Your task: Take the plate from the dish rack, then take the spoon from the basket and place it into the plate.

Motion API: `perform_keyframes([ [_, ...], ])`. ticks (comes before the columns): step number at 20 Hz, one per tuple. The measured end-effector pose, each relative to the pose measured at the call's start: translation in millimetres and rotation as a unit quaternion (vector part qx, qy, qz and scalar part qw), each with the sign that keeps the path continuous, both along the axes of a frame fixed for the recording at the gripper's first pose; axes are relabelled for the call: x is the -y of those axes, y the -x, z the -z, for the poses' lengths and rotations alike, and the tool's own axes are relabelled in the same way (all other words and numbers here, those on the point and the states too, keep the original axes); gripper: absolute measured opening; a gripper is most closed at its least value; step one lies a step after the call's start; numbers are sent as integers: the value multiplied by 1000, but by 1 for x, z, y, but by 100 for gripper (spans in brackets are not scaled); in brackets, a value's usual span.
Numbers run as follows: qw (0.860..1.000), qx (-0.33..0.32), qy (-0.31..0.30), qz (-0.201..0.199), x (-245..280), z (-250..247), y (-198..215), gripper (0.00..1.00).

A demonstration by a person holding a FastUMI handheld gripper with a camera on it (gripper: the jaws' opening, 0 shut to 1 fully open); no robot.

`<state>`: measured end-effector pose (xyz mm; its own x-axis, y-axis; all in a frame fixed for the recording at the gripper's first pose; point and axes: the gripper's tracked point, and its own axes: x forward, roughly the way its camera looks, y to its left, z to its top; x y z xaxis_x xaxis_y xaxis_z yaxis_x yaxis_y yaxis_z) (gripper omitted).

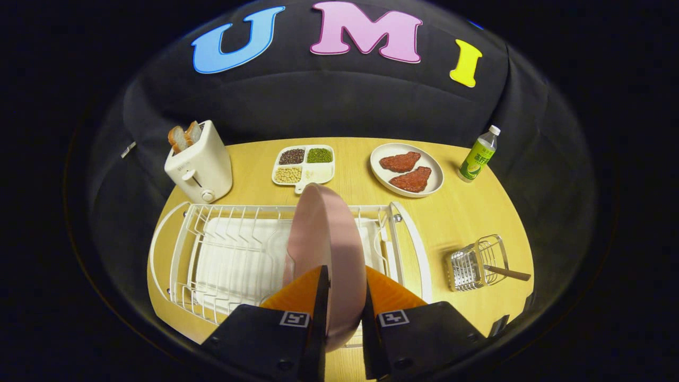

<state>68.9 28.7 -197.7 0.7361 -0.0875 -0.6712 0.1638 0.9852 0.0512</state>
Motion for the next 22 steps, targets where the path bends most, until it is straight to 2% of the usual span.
perform_keyframes([
  [6,999,-1,40,-5,-1,-19,-11,29],
  [10,995,3,92,-28,-4,-34,-18,28],
  [13,995,18,98,-20,4,-48,-19,27],
  [16,998,29,63,-7,12,-56,-10,27],
  [19,999,43,-9,0,15,-66,5,27],
  [22,995,57,-80,-24,15,-77,29,27],
])
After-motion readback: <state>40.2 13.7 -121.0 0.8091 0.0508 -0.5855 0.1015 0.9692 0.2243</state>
